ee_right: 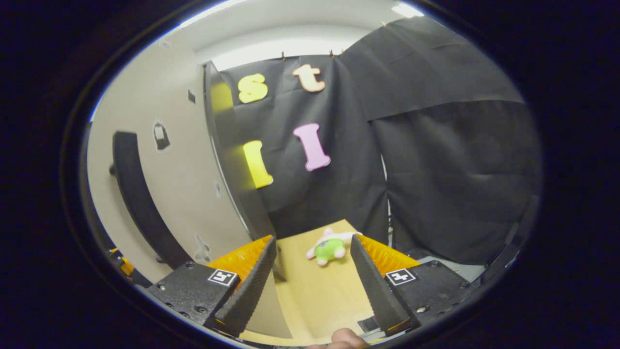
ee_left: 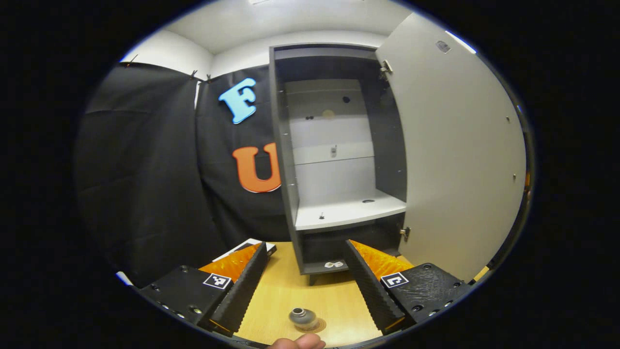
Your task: Open the cabinet door with the right hand, grasp the bottle in the cabinet with the left hand and place it on the coaster, then close the cabinet door with the right hand.
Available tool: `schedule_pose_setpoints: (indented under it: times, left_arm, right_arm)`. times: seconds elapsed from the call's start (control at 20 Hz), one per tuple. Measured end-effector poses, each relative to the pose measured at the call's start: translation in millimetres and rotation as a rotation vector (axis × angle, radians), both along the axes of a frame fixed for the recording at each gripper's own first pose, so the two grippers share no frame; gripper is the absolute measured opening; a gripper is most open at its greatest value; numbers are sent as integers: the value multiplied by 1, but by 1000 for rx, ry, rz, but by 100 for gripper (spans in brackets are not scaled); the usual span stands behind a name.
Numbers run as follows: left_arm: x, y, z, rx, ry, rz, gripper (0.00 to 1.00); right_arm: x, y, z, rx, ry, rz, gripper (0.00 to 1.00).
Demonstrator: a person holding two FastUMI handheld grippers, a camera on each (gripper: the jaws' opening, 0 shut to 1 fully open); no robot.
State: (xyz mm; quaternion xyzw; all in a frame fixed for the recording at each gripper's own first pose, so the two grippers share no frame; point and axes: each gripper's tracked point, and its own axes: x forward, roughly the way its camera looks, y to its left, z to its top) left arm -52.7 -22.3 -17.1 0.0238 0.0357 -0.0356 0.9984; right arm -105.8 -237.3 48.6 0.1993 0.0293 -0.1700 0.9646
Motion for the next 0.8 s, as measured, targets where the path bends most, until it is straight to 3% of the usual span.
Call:
schedule_pose_setpoints:
  times: [0.3, 0.4, 0.6, 0.65, 0.8]
  left_arm:
    - [-1, -25, -6, -4, -1, -71, 96]
    - [1, -21, -10, -15, 4, -66, 96]
    - [0, -5, -22, -70, 25, -31, 96]
    - [-2, 1, -25, -77, 31, -19, 96]
    - [-6, 19, -36, -84, 48, 13, 96]
  right_arm:
    - [-11, 27, 39, -189, -75, 13, 97]
    - [-12, 48, 54, -201, -121, 68, 96]
    - [-13, 55, 53, -207, -118, 55, 89]
    - [-11, 62, 53, -201, -118, 72, 94]
    - [-10, 76, 55, -201, -127, 95, 94]
